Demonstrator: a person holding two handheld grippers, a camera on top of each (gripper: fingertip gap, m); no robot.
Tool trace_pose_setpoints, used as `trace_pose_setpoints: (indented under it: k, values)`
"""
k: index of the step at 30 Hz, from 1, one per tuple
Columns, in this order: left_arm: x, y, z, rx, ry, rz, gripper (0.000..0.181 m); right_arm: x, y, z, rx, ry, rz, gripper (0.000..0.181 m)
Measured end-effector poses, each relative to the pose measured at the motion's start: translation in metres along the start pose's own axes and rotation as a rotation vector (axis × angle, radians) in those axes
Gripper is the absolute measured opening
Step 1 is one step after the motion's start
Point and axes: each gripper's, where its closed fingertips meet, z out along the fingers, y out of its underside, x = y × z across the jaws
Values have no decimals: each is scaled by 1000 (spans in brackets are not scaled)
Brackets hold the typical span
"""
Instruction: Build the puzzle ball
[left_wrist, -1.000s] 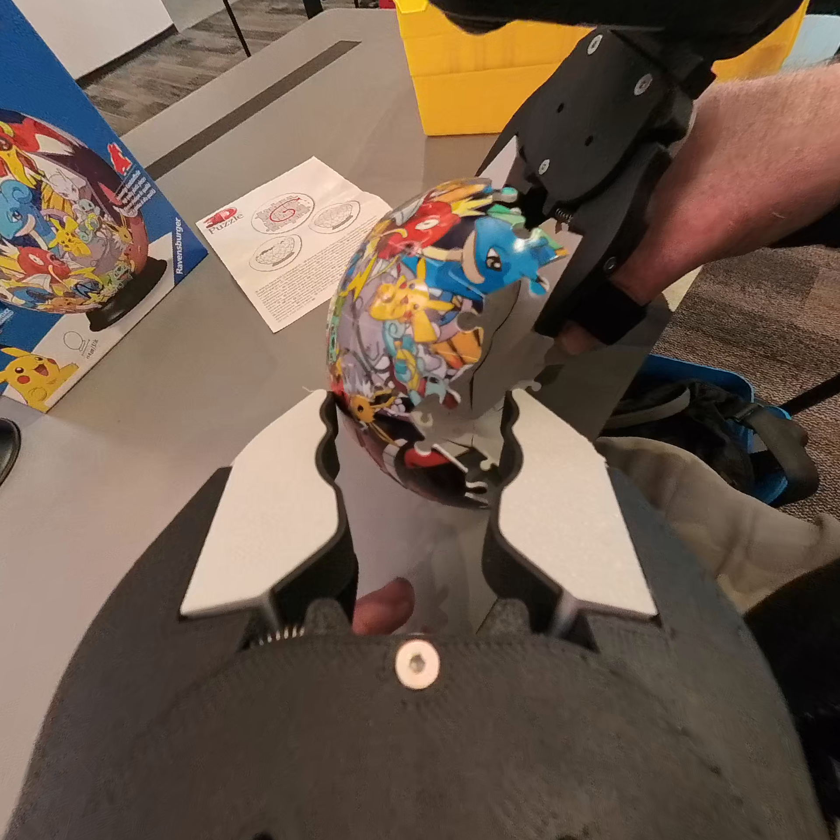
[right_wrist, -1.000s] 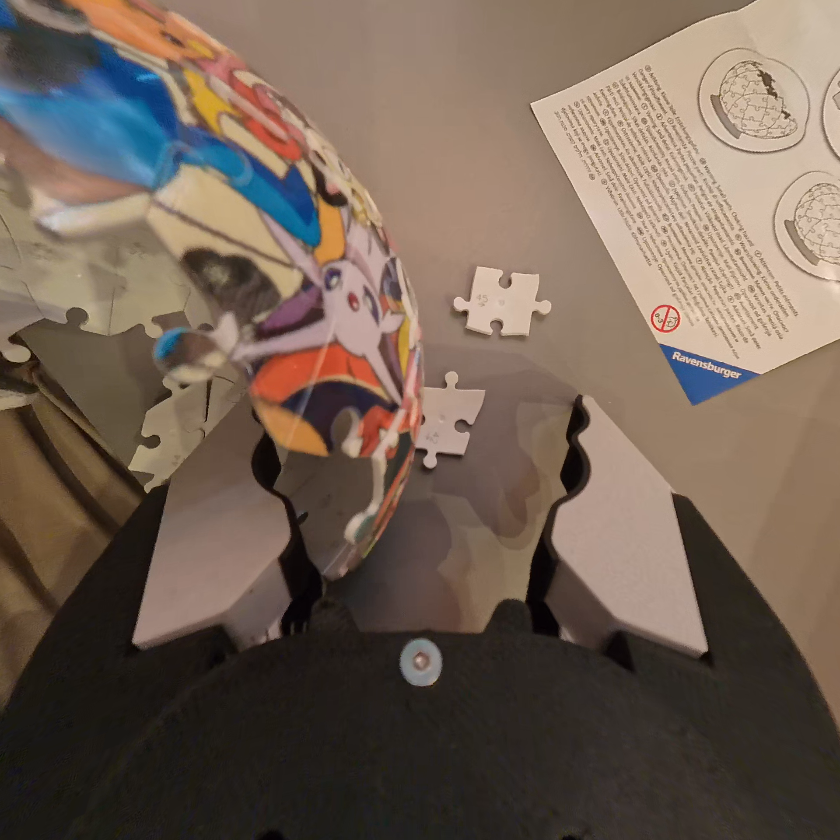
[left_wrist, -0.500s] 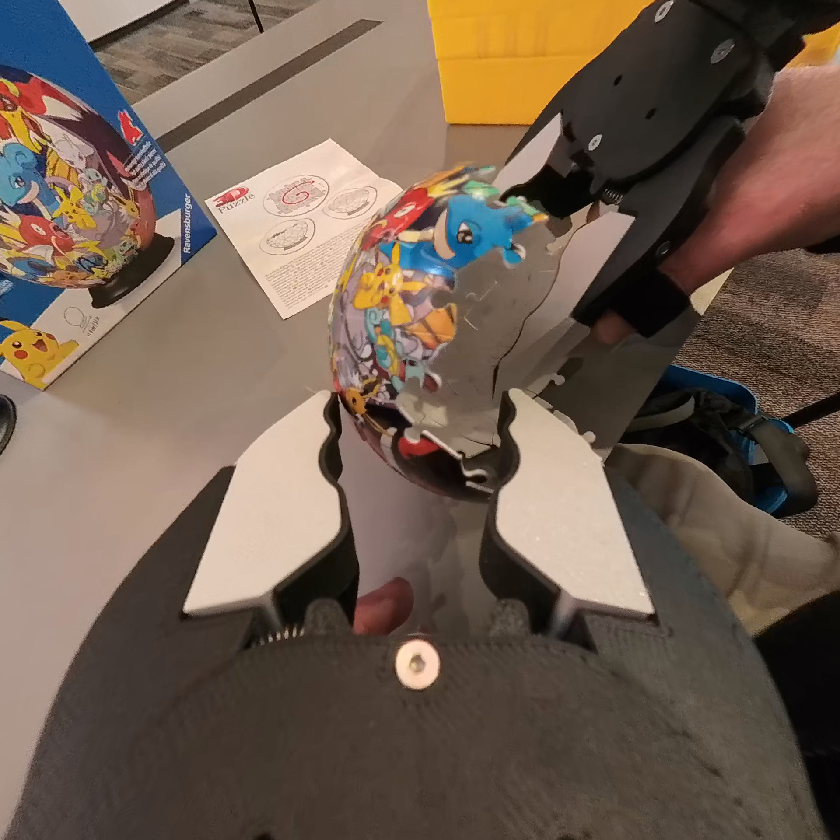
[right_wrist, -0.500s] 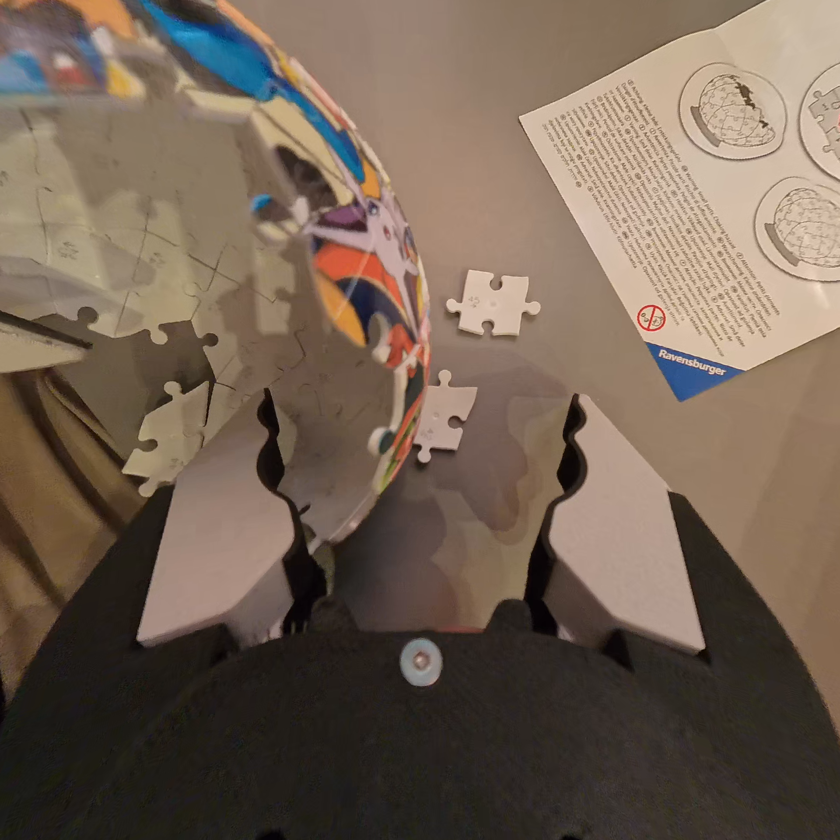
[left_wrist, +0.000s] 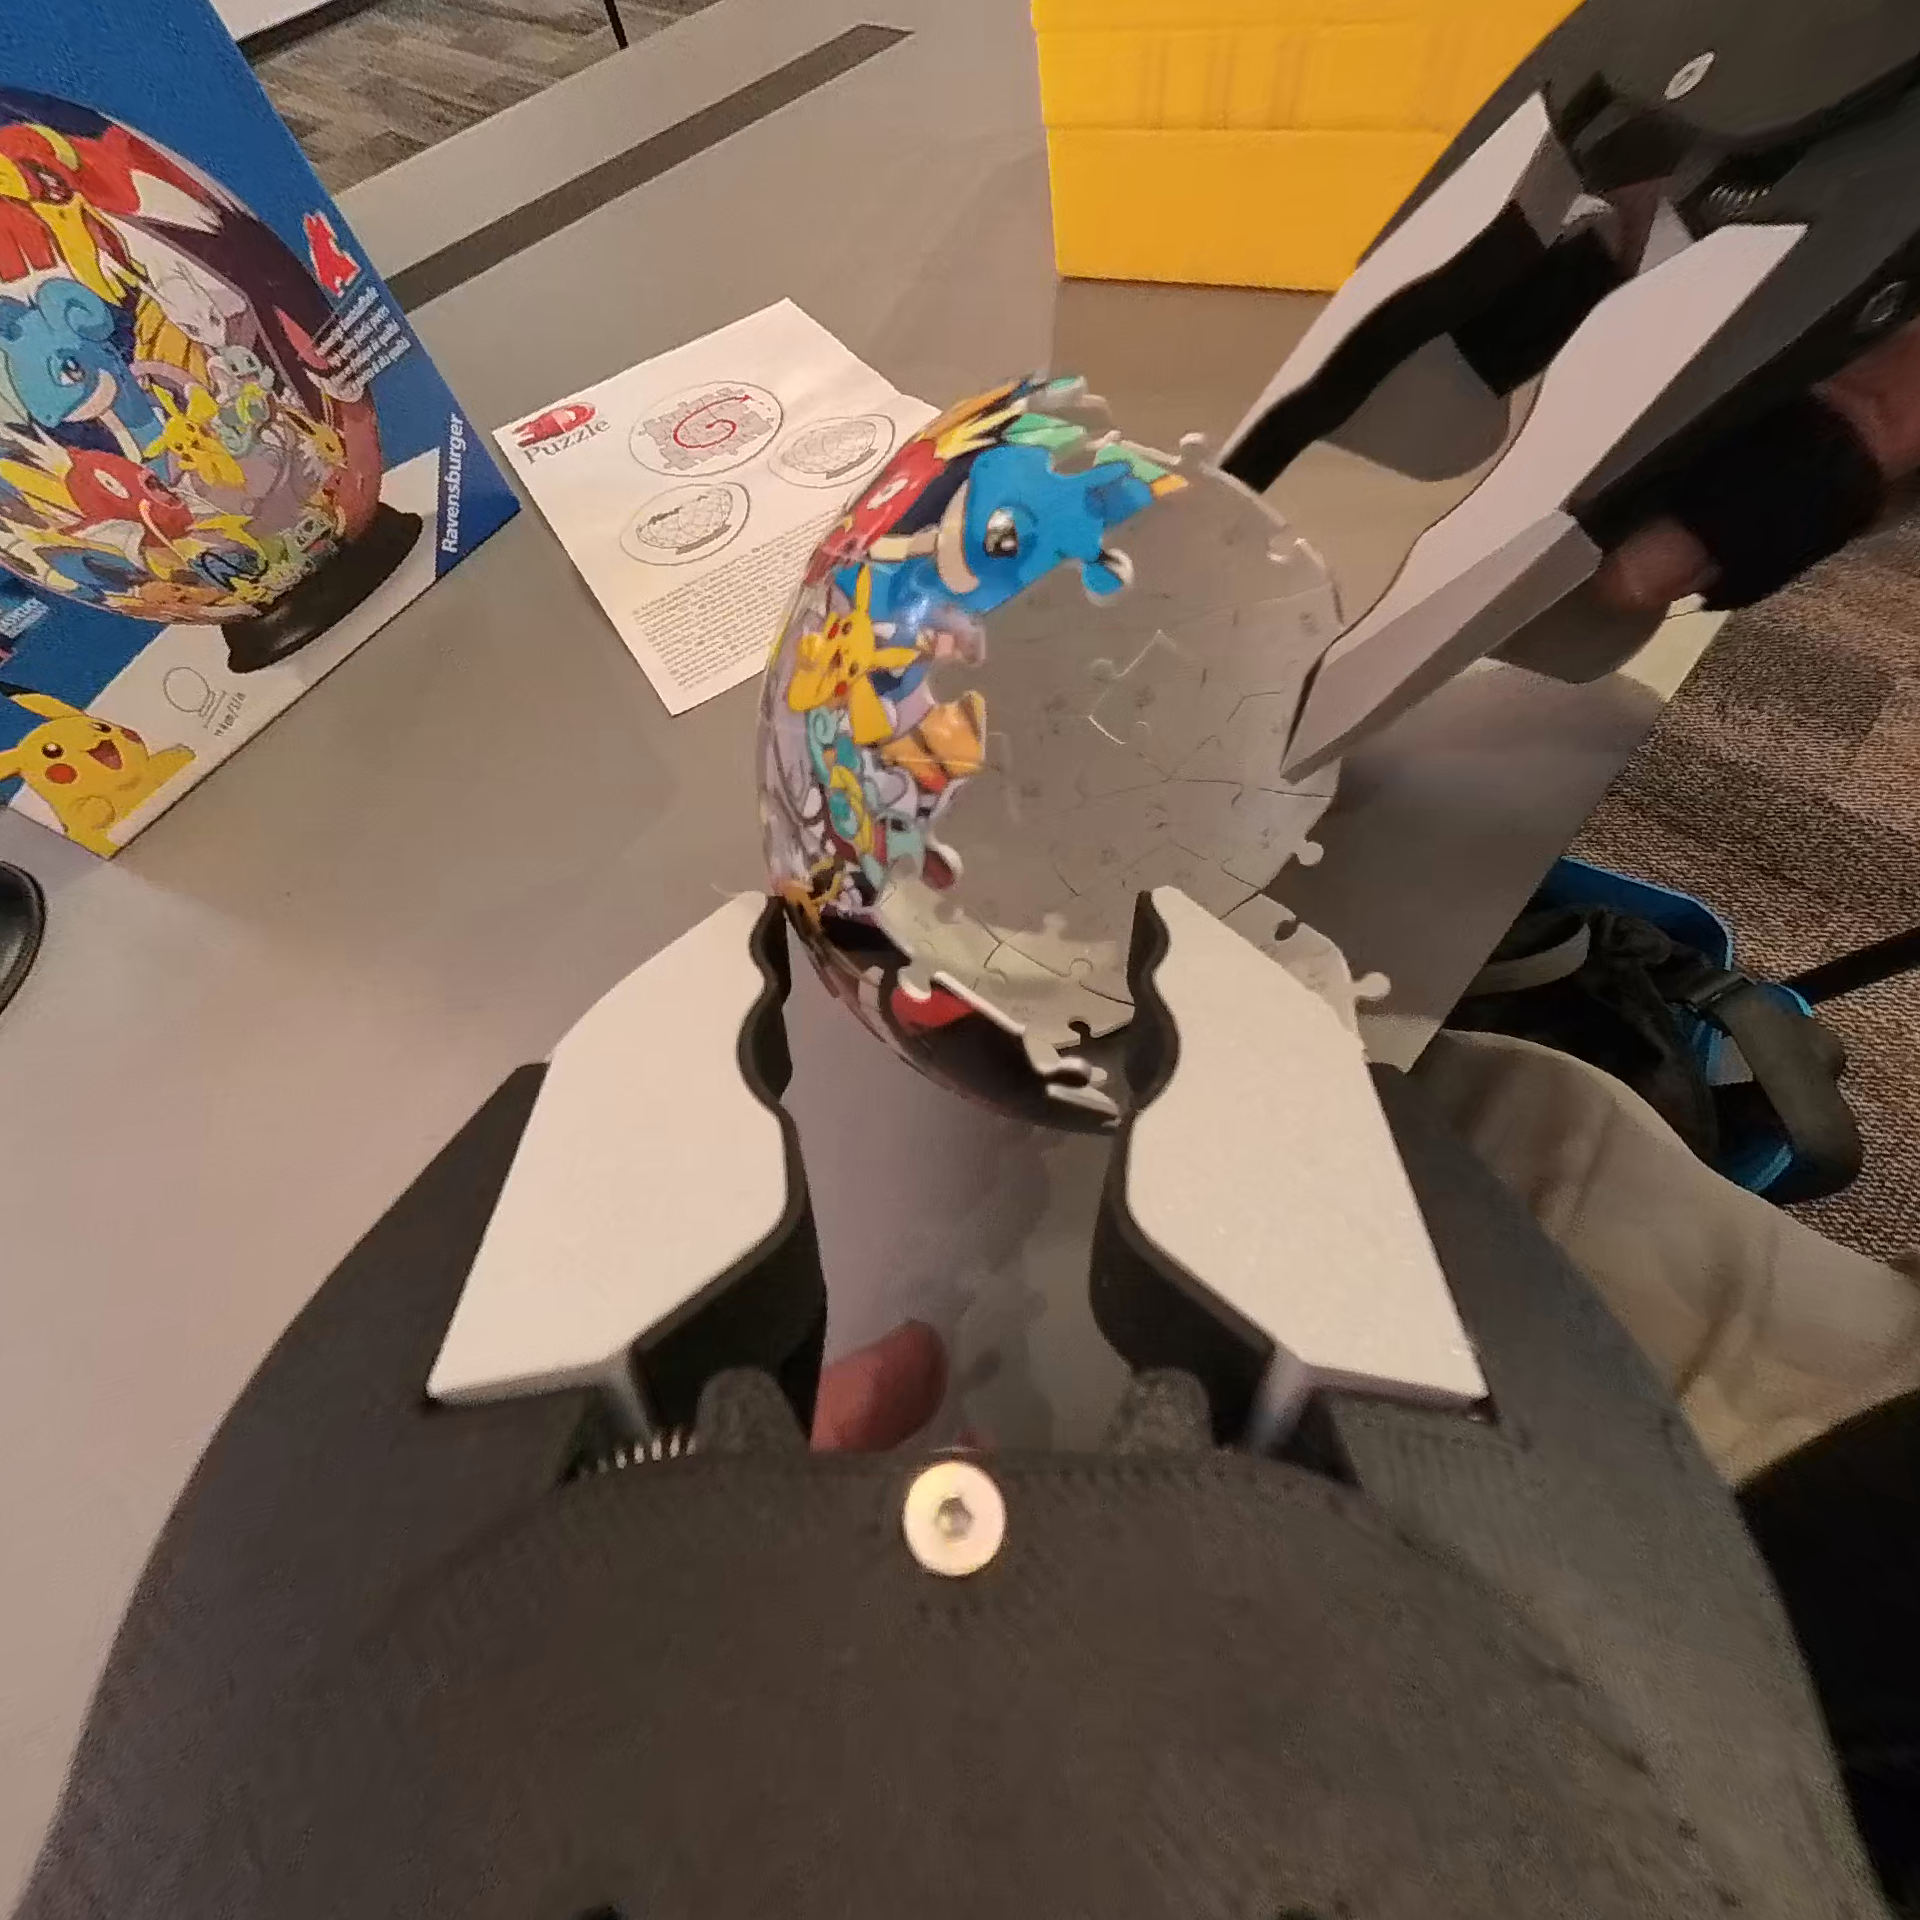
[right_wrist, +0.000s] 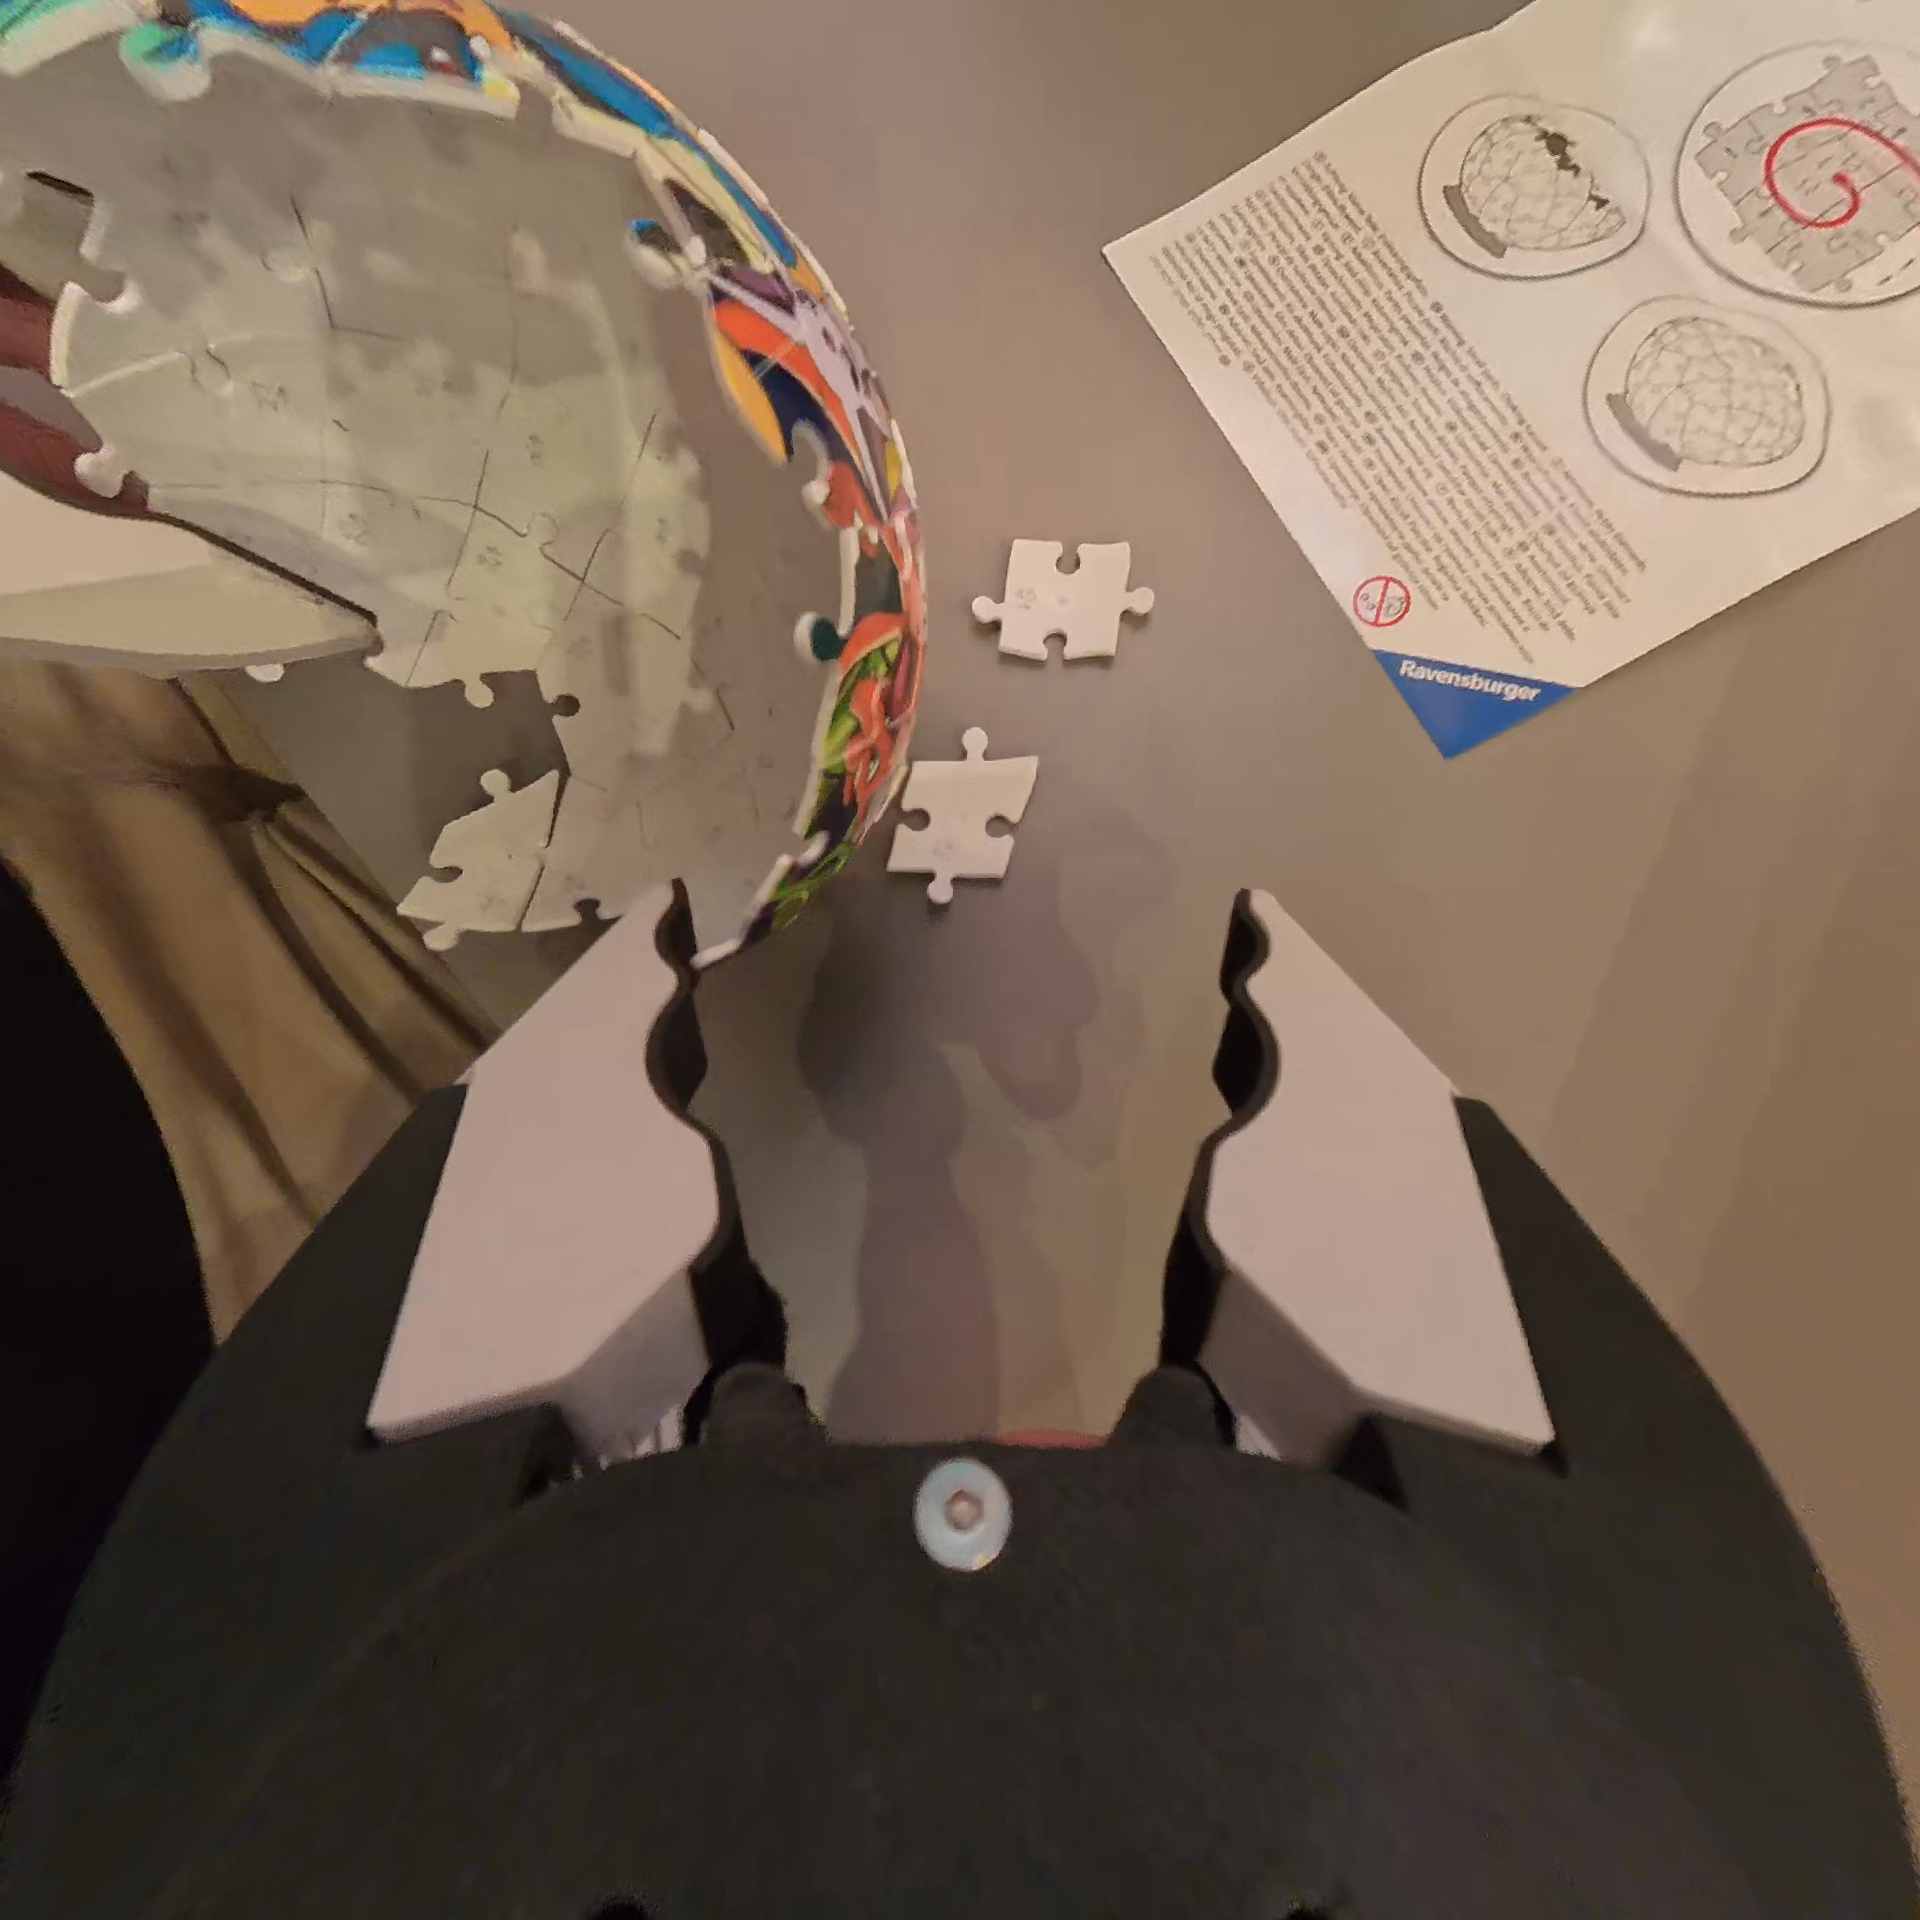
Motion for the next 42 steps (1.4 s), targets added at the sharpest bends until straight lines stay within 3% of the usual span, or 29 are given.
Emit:
trace_pose_setpoints:
  k: [7,20,30,36,42]
  values:
    - [0,-4,-3,6,10,-11,65,-21,-1,2,19,-107,78,65]
    - [2,-9,-8,20,60,-34,69,-19,-9,14,26,-160,141,29]
    - [-3,-21,-15,50,100,-57,76,-16,-20,17,25,-176,145,18]
    - [-26,-38,-27,97,113,-41,83,-14,-28,22,13,-189,138,17]
    - [-41,-21,-23,29,274,-104,87,-18,-34,33,-2,-224,139,14]
